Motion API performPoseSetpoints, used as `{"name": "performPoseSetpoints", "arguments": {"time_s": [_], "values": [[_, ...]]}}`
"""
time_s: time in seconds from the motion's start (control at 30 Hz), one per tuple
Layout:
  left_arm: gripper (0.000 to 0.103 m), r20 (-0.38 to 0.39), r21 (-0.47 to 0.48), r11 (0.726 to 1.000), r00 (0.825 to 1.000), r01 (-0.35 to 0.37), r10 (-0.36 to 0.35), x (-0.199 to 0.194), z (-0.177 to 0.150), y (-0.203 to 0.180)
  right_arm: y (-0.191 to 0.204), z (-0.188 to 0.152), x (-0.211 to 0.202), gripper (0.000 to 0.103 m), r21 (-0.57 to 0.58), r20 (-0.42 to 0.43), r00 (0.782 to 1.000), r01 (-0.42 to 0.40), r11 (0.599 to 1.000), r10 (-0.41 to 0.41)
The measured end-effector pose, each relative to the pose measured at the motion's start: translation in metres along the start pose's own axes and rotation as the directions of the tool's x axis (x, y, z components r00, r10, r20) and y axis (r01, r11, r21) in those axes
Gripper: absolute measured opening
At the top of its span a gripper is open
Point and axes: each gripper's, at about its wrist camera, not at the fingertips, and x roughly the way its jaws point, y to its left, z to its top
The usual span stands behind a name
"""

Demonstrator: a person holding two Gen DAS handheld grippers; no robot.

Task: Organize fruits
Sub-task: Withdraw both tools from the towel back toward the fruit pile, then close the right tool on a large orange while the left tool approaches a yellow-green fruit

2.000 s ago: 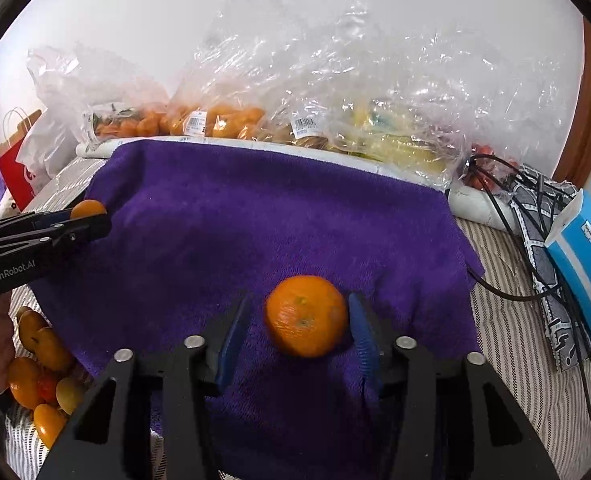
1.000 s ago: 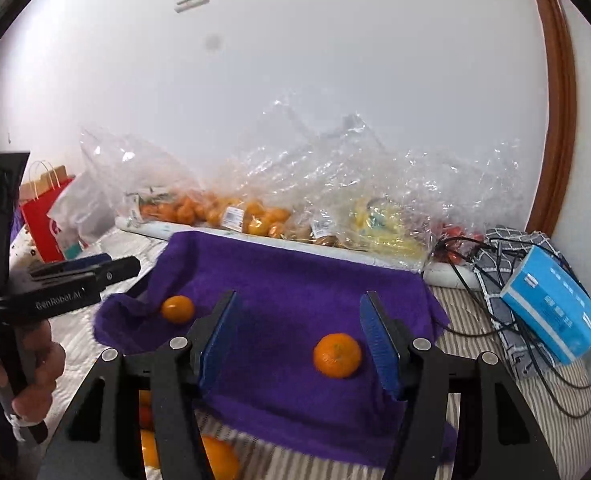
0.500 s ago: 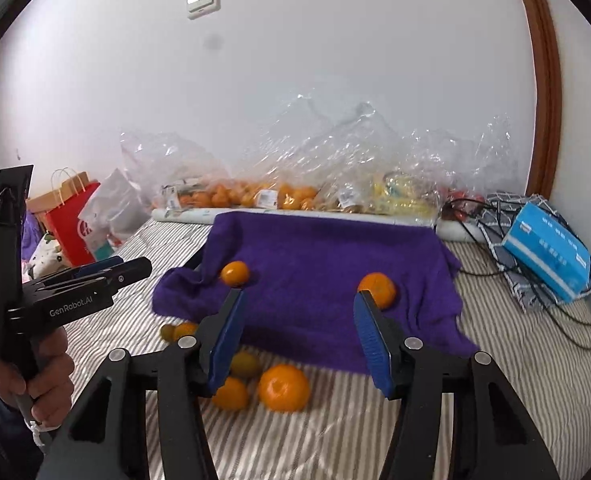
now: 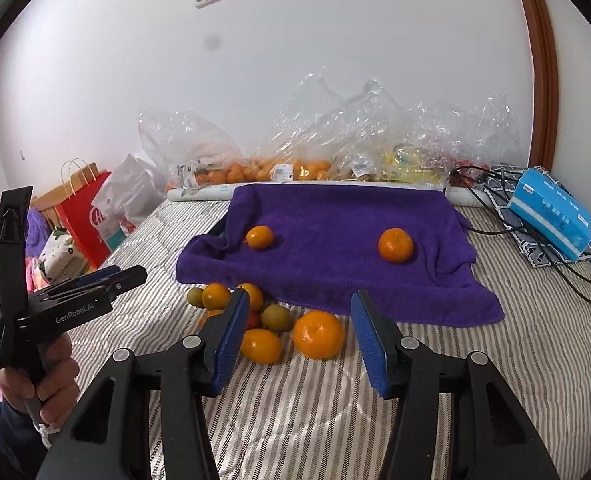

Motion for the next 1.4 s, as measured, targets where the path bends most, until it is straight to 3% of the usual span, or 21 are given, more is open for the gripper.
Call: {"name": "performPoseSetpoints", "arguments": {"time_s": [0.47, 1.07, 1.13, 1.3, 1.4], "values": [[0.055, -0.013, -0.055, 0.999, 1.000, 0.002, -0.003, 0.032, 0.005, 0.018, -0.001, -0.009, 0.027, 0.053, -0.010, -0.039, 0.998, 0.045, 0.999, -0.045], [0.056, -0.030, -0.157, 0.984, 0.995, 0.087, -0.093, 0.041, -0.006, 0.034, -0.008, -0.025, 0.096, 0.053, -0.048, -0.206, 0.977, 0.040, 0.998, -0.049], [0.057, -0.030, -0.149, 0.984, 0.995, 0.094, -0.100, 0.042, -0.008, 0.032, -0.007, -0.026, 0.101, 0.046, -0.059, -0.221, 0.974, 0.043, 0.997, -0.055], [0.057, -0.063, -0.112, 0.989, 0.993, 0.093, -0.101, 0.048, -0.010, 0.024, -0.017, -0.025, 0.083, 0.043, -0.090, -0.156, 0.985, 0.059, 0.994, -0.073], [0.055, -0.111, -0.059, 0.995, 0.990, 0.085, -0.091, 0.057, -0.011, 0.013, -0.031, -0.026, 0.072, 0.043, -0.099, -0.123, 0.985, 0.110, 0.989, -0.122]]}}
